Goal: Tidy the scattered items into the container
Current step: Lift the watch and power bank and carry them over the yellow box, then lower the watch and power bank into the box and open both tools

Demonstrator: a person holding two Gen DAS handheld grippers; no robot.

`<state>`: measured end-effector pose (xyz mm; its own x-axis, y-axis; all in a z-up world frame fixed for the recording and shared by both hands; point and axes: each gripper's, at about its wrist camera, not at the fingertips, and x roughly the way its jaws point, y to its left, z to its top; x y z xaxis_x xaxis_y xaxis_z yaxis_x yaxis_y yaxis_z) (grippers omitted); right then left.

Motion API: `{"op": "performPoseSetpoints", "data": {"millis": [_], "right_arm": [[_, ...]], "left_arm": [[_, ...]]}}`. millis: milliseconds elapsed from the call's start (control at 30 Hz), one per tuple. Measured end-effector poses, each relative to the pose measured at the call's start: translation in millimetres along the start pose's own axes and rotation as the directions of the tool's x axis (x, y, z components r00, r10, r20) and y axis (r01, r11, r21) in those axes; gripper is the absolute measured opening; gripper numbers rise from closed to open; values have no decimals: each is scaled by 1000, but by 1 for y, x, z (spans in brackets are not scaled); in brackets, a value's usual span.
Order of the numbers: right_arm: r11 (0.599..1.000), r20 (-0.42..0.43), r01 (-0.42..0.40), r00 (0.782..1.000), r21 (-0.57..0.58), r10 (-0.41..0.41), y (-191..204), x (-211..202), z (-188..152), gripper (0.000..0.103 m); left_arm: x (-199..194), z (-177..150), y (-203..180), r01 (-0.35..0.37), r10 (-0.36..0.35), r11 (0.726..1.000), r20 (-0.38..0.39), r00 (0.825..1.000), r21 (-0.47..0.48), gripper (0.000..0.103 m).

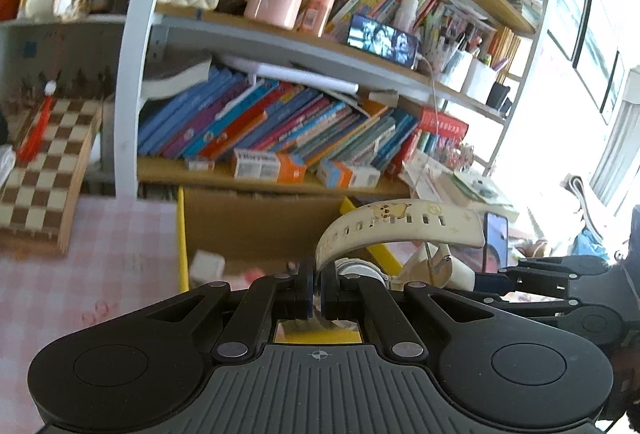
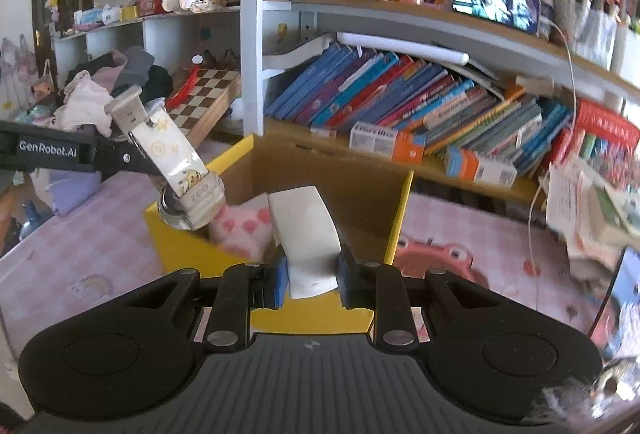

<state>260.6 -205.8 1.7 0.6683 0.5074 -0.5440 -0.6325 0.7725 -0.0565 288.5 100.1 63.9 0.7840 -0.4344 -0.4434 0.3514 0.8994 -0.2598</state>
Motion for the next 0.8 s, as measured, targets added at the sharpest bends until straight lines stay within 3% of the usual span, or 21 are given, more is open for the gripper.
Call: {"op": "performPoseSetpoints", "data": {"millis": [467, 800], "right_arm": [[983, -112, -6, 994, -185, -15, 2, 98, 51, 23], [971, -267, -20, 963, -240, -46, -1, 181, 54, 23]], "left_arm": [[81, 34, 49, -48, 57, 992, -74, 996, 116, 2], [149, 37, 69, -44, 82, 983, -213, 974, 180, 2]]}}
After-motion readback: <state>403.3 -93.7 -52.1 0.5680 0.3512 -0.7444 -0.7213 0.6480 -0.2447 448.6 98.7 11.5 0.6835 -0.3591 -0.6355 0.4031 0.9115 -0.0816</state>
